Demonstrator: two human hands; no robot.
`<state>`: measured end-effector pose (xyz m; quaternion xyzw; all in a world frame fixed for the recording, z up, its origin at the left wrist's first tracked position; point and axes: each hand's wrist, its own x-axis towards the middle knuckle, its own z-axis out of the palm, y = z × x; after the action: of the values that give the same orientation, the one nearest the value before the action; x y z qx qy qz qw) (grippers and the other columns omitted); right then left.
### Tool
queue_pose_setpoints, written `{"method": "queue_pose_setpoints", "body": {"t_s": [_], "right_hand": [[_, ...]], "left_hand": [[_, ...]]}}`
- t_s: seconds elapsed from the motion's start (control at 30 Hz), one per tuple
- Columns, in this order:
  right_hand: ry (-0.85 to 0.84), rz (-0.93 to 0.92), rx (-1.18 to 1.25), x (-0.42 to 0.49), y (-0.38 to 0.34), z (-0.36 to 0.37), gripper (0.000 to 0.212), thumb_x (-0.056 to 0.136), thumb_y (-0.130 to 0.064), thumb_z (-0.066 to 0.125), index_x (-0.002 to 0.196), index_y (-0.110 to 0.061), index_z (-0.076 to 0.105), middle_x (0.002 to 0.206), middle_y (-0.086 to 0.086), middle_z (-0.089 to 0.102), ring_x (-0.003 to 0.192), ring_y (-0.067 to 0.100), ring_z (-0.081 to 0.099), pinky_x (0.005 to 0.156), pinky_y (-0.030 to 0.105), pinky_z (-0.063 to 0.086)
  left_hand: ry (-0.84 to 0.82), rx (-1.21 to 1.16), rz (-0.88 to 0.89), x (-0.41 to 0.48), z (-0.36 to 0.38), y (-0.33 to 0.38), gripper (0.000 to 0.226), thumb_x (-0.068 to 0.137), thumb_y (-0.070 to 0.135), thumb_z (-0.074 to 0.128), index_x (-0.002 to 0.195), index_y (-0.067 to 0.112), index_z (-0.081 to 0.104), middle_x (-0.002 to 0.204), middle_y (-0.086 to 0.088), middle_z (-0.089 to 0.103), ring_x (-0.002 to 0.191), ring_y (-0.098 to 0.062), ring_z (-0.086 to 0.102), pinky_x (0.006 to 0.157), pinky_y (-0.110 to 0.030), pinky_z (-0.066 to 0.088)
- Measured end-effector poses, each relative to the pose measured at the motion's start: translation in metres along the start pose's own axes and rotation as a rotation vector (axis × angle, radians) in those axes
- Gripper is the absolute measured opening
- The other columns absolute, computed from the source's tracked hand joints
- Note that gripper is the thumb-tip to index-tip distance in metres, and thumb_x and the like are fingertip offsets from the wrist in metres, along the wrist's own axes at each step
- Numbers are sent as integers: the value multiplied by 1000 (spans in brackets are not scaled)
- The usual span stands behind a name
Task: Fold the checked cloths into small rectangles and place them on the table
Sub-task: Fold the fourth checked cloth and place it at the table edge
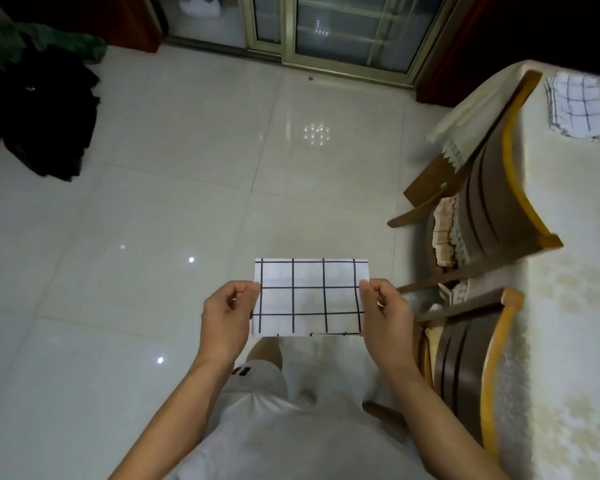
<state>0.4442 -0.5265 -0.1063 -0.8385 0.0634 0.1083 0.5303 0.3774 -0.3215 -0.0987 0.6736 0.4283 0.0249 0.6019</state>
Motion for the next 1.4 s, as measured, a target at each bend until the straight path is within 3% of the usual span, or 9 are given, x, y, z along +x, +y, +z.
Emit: {"method": "queue_pose_setpoints", "body": {"t_s": [0.13,0.3,0.43,0.67,1.0,1.2,1.4], "right_hand": [[22,16,-31,66,-36,24,25,101,-25,53,78,-17,59,59,-10,47,55,3,39,51,16,34],[74,29,-6,134,-75,52,28,102,-27,53,76,-17,57,57,-8,45,53,7,37,50,24,35],[96,45,16,174,-95,63,31,101,-28,53,74,-14,54,58,-4,42,55,6,35,52,24,33],[160,80,31,249,-110,55,32,102,-30,52,74,-13,55,58,-1,42,54,6,33,50,23,32],[227,126,73,421,-108,13,30,100,-28,54,72,-20,54,53,-10,43,51,5,36,49,21,33],[261,75,83,533,-118,-48,31,101,-27,54,71,-17,53,53,-9,39,51,6,33,50,29,34],[395,99,91,602,-123,-106,23,100,-26,56,78,-25,59,59,-5,48,55,5,41,57,26,38]], "left_hand": [[-46,23,14,72,9,44,14,96,20,62,86,20,71,71,9,63,60,4,52,67,-14,47],[-110,44,54,146,14,103,15,97,21,61,87,17,71,59,18,57,56,6,48,61,-6,43],[-135,63,73,193,24,139,14,97,20,60,88,15,70,70,8,59,59,5,49,62,-5,44],[-193,105,92,255,76,191,13,97,20,61,91,13,70,68,11,58,58,8,51,61,-3,42],[-226,160,109,352,208,274,18,96,23,62,79,18,67,71,15,63,67,3,55,73,-15,45],[-238,178,112,396,310,340,13,96,23,63,87,17,71,85,-2,70,79,-15,61,82,-30,52],[-314,210,197,416,396,394,13,96,22,63,88,16,72,77,4,66,69,-8,55,75,-28,49]]}}
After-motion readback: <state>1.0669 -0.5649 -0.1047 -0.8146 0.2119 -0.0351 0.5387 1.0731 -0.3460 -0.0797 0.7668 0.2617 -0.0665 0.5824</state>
